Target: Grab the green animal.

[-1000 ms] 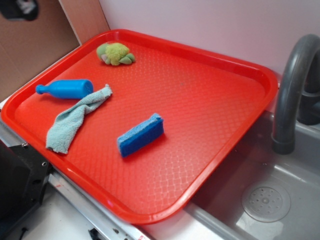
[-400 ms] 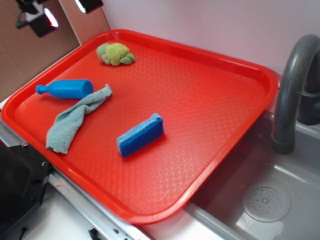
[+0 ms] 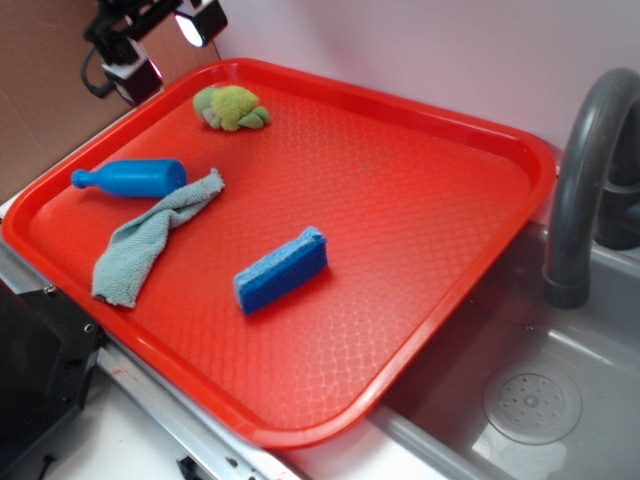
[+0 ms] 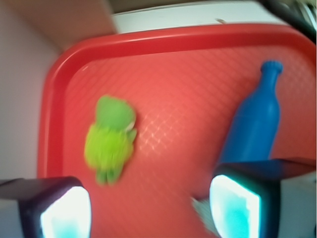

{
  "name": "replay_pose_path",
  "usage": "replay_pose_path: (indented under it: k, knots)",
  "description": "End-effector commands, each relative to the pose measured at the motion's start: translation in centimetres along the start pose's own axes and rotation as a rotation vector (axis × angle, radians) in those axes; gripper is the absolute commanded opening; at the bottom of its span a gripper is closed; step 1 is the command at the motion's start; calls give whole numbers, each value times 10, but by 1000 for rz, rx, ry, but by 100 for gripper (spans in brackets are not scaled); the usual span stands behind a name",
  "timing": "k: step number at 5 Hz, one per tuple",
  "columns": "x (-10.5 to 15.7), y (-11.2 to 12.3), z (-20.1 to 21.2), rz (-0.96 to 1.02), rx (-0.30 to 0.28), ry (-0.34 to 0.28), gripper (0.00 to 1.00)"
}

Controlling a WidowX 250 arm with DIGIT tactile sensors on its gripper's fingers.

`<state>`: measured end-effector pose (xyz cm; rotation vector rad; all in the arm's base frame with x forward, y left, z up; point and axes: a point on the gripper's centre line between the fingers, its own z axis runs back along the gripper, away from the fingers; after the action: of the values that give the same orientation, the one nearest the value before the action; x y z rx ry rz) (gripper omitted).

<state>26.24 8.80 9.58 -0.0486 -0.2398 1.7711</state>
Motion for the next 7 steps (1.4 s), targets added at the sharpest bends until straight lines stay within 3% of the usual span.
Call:
replay_pose_path:
  k: [1,2,5,6,7]
  knots:
    - [37,-10,-23,239,-9,-86,100]
    - [41,-17,-38,248,8,-97,100]
    - [15,-19,-76,143,82,-4,100]
    - [12,-19,-79,120,78,3,0]
    - [6,-18,-78,116,80,-19,0]
